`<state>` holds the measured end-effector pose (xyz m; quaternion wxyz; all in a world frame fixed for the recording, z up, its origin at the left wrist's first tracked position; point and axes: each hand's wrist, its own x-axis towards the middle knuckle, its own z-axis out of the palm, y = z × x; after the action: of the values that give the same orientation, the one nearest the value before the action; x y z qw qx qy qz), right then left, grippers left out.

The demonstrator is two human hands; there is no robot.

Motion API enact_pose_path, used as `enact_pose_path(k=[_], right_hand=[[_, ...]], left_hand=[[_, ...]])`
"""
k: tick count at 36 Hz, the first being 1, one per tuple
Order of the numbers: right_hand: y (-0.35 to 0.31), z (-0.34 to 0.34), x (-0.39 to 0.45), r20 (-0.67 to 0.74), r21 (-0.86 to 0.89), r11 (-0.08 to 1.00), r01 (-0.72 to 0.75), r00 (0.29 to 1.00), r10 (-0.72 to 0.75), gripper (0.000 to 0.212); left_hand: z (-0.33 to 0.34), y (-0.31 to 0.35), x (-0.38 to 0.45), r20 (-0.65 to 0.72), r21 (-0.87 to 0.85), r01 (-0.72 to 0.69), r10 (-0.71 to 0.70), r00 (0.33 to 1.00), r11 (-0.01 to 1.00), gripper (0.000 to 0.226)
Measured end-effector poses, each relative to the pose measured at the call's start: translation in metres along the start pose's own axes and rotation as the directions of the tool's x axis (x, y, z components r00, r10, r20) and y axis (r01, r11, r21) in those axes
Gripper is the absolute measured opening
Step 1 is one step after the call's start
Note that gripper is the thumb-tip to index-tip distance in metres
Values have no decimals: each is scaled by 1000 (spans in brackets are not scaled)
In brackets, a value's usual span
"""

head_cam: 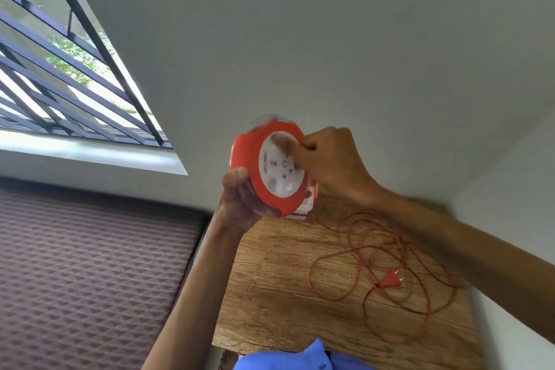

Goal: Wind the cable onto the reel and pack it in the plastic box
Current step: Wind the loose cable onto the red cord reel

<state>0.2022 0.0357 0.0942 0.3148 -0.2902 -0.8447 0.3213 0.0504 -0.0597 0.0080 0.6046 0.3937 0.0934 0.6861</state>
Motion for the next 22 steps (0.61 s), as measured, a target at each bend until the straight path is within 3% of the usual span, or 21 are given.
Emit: enact_pose_path(k=[1, 2, 3, 5, 6, 8, 9, 11, 15, 16, 18, 20, 22], right_hand=[[0, 1, 1, 30, 106, 982, -154, 988, 152, 59], [1, 2, -1, 51, 117, 971, -209, 978, 204, 58], [3, 4, -4, 23, 19, 990, -141, 990, 140, 54], [10, 5, -10, -85, -278, 940, 199, 969, -230, 35], [12, 3, -13, -67, -372, 846, 382, 898, -435, 24], [16, 0, -14, 131, -424, 626, 654, 729, -672, 33], [21, -2, -13, 238, -393, 576, 716, 685, -689, 42], [21, -9, -9, 335, -376, 563, 736, 674, -658, 56], [23, -11, -7, 370, -432, 534, 727, 682, -631, 64], [22, -8, -9, 341, -427, 567, 705, 706, -621, 65], [14, 0, -12, 175, -400, 739, 542, 837, -518, 61], [8, 7, -11, 8, -253, 946, 204, 978, -208, 53], [8, 9, -7, 48, 42, 985, -169, 985, 167, 62]], left_hand=[[0, 1, 2, 3, -28, -10, 10, 1000, 1000, 87], [0, 1, 4, -7, -50, -11, 10, 1000, 999, 92], [0, 2, 4, -13, -72, -10, 9, 1000, 997, 96], [-1, 4, 2, -21, -99, -8, 6, 1000, 995, 92], [-1, 6, 0, -32, -71, -1, -2, 999, 997, 86], [2, 8, -2, -23, 5, 8, -8, 1000, 1000, 75], [3, 9, -3, -14, 11, 13, -12, 1000, 1000, 73], [2, 9, -6, -36, -1, 26, -26, 999, 1000, 74], [-9, 0, -10, -114, 8, 70, -69, 991, 997, 85], [-12, -2, -11, -115, -6, 69, -69, 991, 998, 86], [-20, -8, -12, -109, -8, 69, -69, 992, 998, 84], [-24, -12, -12, -134, 26, 81, -77, 988, 996, 84], [-23, -12, -9, -139, 41, 66, -60, 988, 997, 90]])
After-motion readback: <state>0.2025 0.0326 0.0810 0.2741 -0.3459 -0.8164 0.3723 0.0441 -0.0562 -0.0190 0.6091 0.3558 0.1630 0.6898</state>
